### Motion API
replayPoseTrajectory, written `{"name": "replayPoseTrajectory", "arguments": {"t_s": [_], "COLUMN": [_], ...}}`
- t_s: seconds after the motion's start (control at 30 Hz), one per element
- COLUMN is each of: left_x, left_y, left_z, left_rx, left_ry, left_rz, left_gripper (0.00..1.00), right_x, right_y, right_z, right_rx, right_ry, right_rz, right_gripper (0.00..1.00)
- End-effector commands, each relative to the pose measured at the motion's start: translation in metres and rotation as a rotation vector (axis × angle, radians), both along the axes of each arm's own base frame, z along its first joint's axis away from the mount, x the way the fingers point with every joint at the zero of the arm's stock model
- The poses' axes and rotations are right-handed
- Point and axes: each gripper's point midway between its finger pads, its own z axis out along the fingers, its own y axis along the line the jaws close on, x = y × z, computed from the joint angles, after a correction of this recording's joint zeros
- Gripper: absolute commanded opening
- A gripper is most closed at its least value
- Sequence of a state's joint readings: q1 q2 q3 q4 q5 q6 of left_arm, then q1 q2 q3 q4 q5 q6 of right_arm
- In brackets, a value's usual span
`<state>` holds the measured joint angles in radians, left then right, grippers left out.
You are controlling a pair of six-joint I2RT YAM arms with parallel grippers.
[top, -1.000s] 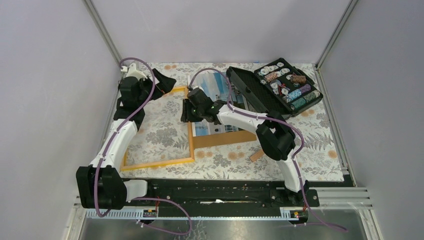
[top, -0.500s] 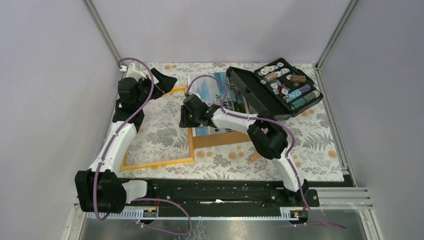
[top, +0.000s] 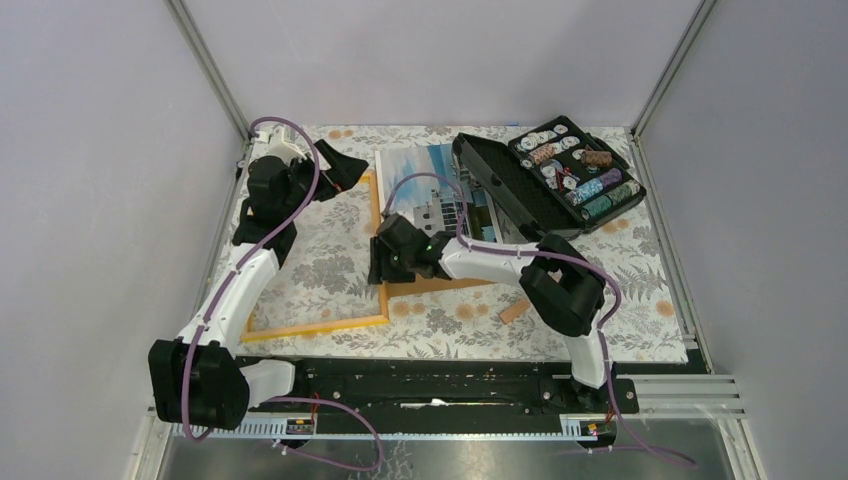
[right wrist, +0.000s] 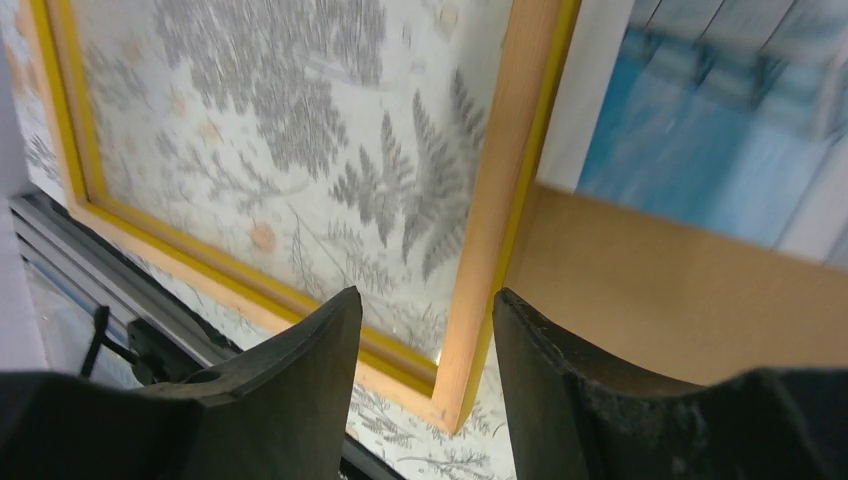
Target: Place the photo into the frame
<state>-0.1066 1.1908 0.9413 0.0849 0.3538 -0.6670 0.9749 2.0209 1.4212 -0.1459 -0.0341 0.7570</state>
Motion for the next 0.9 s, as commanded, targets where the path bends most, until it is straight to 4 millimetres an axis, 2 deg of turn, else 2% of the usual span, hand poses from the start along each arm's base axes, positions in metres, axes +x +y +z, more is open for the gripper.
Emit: {"name": "replayPoseTrajectory", "arguments": {"t_s": [0.0,0.23,0.33,0.57,0.67,0.87], "left_x": [-0.006,-0.012,-0.015,-0.014,-0.013,-0.012], "left_y": [-0.009,-0.018,-0.018,-0.018,-0.018,-0.017], "left_z": [0.026,0.03,0.034,0.032,0.031,0.029], "left_rx": [-0.009,-0.017,-0.016,-0.013,-0.01,-0.007], "left_ry": [-0.092,-0.1,-0.113,-0.109,-0.105,-0.102], "left_rz": [-0.035,-0.063,-0.061,-0.059,-0.058,-0.053], "left_gripper": [0.99,0.99,0.99,0.99,0.99,0.99], "right_x": [-0.031,-0.046,-0.05,-0.05,-0.047,-0.039], "right_y": [0.006,-0.004,-0.001,0.017,0.027,0.041], "right_z": [0.0,-0.017,-0.021,-0.026,-0.022,-0.015], "right_rx": [-0.003,-0.046,-0.05,-0.051,-0.033,-0.003], "right_ry": [-0.011,-0.009,-0.004,-0.023,-0.036,-0.058], "right_rz": [-0.014,-0.024,-0.023,-0.02,-0.018,-0.014], "right_gripper": [0.59,0.57,0.49,0.45,0.4,0.39]}}
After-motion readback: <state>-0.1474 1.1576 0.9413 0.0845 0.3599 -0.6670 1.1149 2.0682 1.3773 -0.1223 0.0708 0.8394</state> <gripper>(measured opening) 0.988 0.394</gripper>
